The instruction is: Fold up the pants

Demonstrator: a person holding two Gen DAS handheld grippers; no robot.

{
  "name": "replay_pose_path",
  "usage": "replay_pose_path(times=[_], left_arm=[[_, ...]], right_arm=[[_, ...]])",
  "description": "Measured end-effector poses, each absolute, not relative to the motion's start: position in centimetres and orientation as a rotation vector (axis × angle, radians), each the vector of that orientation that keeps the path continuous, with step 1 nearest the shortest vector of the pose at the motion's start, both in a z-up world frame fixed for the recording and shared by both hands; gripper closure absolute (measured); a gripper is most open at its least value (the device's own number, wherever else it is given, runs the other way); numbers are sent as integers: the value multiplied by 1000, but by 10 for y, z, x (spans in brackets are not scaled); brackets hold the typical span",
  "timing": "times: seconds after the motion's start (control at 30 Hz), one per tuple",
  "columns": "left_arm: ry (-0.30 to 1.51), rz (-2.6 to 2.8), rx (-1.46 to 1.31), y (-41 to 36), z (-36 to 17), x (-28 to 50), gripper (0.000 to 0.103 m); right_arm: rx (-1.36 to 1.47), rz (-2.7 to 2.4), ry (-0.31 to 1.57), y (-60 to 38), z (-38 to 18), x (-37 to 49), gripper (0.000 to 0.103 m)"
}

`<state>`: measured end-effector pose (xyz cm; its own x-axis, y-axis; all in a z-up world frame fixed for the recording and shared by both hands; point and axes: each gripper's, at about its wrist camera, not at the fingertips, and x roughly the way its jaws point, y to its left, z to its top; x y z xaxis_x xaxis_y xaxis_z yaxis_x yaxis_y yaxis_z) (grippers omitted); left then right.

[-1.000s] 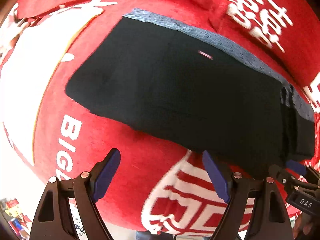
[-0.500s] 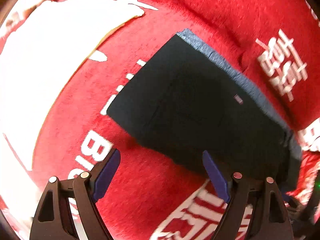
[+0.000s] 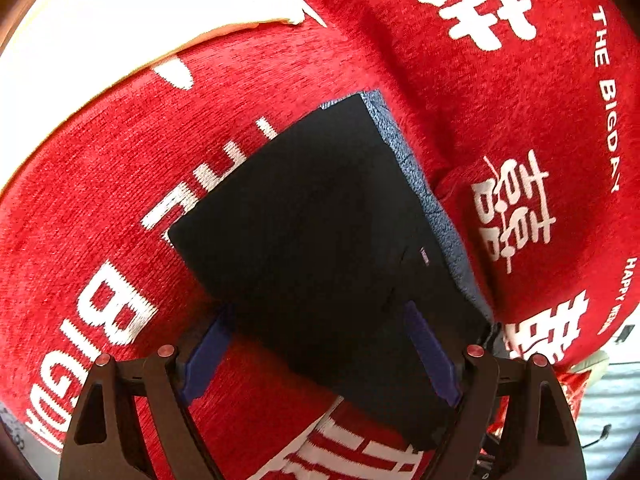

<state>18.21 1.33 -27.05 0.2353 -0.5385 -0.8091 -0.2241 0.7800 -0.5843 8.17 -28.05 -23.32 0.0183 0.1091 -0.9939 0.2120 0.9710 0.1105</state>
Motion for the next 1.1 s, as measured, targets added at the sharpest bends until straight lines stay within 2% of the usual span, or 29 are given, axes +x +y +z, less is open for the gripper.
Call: replay_pose_path(times=[0.27,0.4,0.53,0.6,0.67,0.77,0.9,0.97,1.0,1.03,1.1], left_arm=[[1238,-384,-716,5,-240,183,18],[1361,-307,-679,0,-266,194,18],[1370,-239,-658,-5,-266,193,19],[1367,-195,-594,-11,-263,193,31],[1357,-172,-505,-19,-258,194,58],[1342,-180,-408,-27,-252,195,60],[1358,-173,-414,-25,-259,196,60],[1360,-170,-422,-21,-262,194,59],[1357,-167,-417,-23,-262,194,59],[1355,-165,-411,-24,-262,194,59],[1359,-165,-400,-24,-261,192,59]], right_arm=[[255,-59,1544,-280,-236,85,13],[248,-58,1542,-278,-235,81,13],[241,-42,1539,-278,-229,81,13],[245,-35,1532,-278,-222,79,13],[255,-24,1510,-279,-211,77,13],[234,-20,1456,-280,-193,78,13],[204,-74,1348,-299,-175,89,14],[287,-110,1320,-321,-178,99,29],[319,-113,1316,-329,-181,100,54],[364,-133,1333,-341,-192,106,68],[418,-155,1360,-351,-208,110,74]])
